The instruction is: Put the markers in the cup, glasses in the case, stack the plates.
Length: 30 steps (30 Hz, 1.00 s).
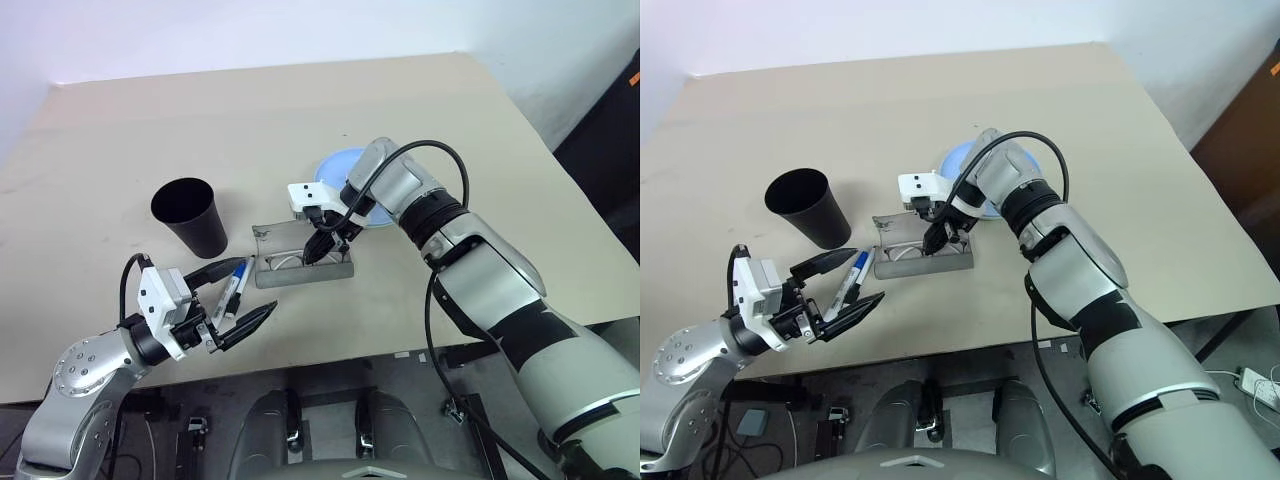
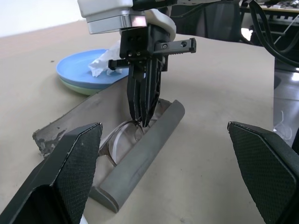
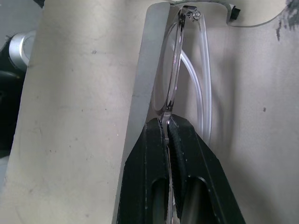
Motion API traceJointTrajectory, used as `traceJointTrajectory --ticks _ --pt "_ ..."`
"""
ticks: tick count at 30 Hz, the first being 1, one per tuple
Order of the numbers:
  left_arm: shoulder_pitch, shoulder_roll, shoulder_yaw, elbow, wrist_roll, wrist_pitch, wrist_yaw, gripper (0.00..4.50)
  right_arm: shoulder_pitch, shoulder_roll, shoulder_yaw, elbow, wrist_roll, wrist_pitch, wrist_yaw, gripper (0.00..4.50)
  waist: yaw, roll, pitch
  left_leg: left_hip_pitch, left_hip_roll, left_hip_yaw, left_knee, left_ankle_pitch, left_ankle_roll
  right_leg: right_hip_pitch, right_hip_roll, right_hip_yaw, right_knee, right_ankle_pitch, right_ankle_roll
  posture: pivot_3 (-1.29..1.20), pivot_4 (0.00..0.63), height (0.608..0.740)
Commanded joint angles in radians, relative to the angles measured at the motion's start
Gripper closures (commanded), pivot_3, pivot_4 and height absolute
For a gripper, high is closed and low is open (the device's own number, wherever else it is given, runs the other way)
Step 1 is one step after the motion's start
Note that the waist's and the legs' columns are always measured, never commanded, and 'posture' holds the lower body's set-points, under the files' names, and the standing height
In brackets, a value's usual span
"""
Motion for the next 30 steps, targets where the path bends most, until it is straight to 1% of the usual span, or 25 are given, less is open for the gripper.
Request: traceJointTrajectory --ticks 1,8,11,14,16,18,30 --pt "0.011 0.001 0.004 -0.045 0.000 -0.008 0.004 0.00 -0.010 0.016 0.001 0.033 -0.025 0.001 0.007 4.46 0.001 0.000 0.000 0.000 0.000 0.000 0.000 0.000 0.000 0.000 0.000 0.000 0.000 0.000 0.000 0.00 0.150 0.719" --pt "-0.005 0.003 -0.005 -0.053 -0.002 0.005 0.021 0.00 -0.011 0.023 -0.013 0.057 -0.048 -0.011 0.007 4.46 0.001 -0.001 0.000 0.005 0.000 0.000 0.000 0.000 0.000 0.004 0.000 0.000 0.000 0.000 0.000 0.00 0.150 0.719" --pt "-0.001 0.004 -0.008 -0.059 -0.003 0.007 0.025 0.00 -0.014 0.026 -0.031 0.062 -0.054 -0.013 0.005 3.69 0.001 0.000 0.000 0.008 0.000 0.000 0.000 0.000 -0.001 0.006 -0.001 0.000 0.000 0.000 0.000 0.00 0.150 0.719" --pt "0.002 0.013 -0.017 -0.062 0.009 0.005 0.020 0.00 -0.020 0.033 -0.051 0.073 -0.063 -0.006 -0.020 2.72 0.000 0.000 0.000 0.007 0.000 0.000 0.000 -0.001 -0.002 0.006 -0.001 0.000 0.001 0.000 0.000 0.00 0.150 0.719" --pt "-0.001 0.012 -0.016 -0.063 0.001 0.010 0.025 0.00 -0.020 0.034 -0.056 0.072 -0.068 -0.003 -0.018 1.95 0.000 0.000 0.000 0.007 0.000 0.000 0.000 -0.001 -0.002 0.006 -0.001 0.001 0.001 0.000 0.000 0.00 0.150 0.719" --pt "-0.005 0.014 -0.015 -0.063 -0.005 0.015 0.028 0.00 -0.021 0.034 -0.064 0.068 -0.070 0.003 -0.012 1.32 0.000 0.000 0.000 0.007 0.000 0.000 0.000 0.000 -0.001 0.006 -0.001 0.001 0.000 0.000 0.000 0.00 0.150 0.719" --pt "-0.035 0.024 -0.012 -0.089 -0.031 0.068 0.045 0.00 -0.054 0.023 -0.133 0.054 -0.063 0.032 0.006 1.32 0.000 0.000 0.000 0.007 0.000 0.000 0.000 0.000 -0.001 0.006 -0.001 0.001 0.001 0.000 0.000 0.00 0.150 0.719"
